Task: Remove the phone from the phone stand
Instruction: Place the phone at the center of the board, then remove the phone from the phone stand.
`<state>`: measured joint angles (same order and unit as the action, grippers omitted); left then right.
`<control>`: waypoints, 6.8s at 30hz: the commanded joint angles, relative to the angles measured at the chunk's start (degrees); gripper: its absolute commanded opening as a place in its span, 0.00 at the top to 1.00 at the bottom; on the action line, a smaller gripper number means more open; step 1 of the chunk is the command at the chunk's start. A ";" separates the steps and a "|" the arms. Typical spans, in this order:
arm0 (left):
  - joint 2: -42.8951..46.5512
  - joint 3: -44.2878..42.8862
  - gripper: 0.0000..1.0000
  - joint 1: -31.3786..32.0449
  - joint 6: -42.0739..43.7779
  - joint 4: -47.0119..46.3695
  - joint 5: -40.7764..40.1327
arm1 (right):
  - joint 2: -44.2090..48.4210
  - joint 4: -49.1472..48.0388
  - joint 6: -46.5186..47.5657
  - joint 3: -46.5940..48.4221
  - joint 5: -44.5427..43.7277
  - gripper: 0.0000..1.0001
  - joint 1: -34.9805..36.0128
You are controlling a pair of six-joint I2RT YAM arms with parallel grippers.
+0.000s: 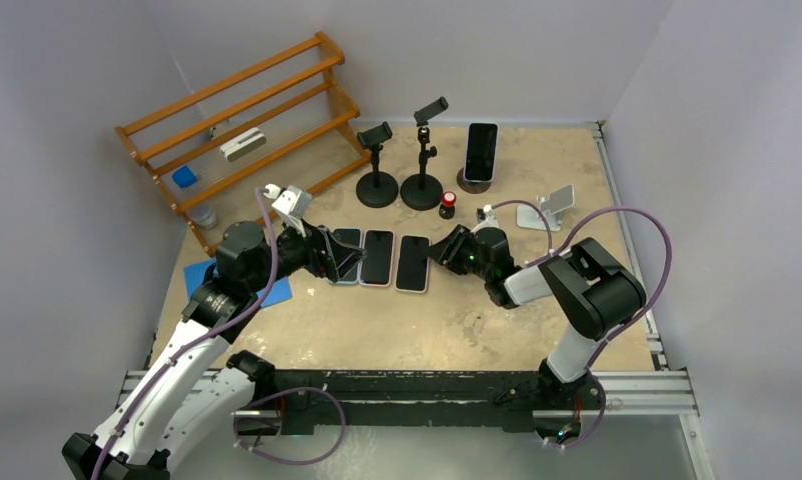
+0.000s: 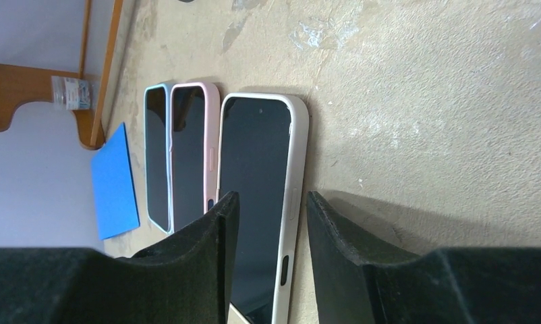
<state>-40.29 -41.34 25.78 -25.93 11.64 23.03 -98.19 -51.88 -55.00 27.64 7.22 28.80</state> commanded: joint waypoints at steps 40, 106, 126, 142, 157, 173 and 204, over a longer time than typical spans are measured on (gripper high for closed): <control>-0.43 -1.63 0.17 -0.26 -1.87 0.53 -7.74 | 37.04 33.91 31.50 21.63 -51.52 0.36 12.68; 0.29 -6.06 0.04 0.06 -0.61 3.92 -6.15 | -4.92 26.71 36.70 50.60 -23.41 0.02 -13.65; -2.43 -6.49 0.05 0.01 -0.75 3.85 -2.61 | -8.46 34.37 43.22 56.99 -21.88 0.01 -13.91; -3.65 -6.49 0.05 0.06 -1.05 3.70 -0.99 | -12.83 44.05 46.67 65.60 -22.48 0.01 -14.05; -4.09 -6.45 0.06 0.02 -1.14 3.52 -0.44 | -14.59 42.79 48.44 65.70 -22.85 0.01 -14.10; -4.09 -6.43 0.06 0.06 -1.22 3.43 -0.09 | -16.65 43.35 46.69 65.10 -21.81 0.01 -14.06; -4.78 -6.29 0.06 0.06 -1.36 3.25 0.26 | -18.74 43.36 45.38 65.11 -21.42 0.17 -14.05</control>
<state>-45.06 -47.31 25.63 -27.83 17.61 22.35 -118.24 -7.07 -9.26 90.96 -14.39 14.92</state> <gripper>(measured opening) 0.941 0.848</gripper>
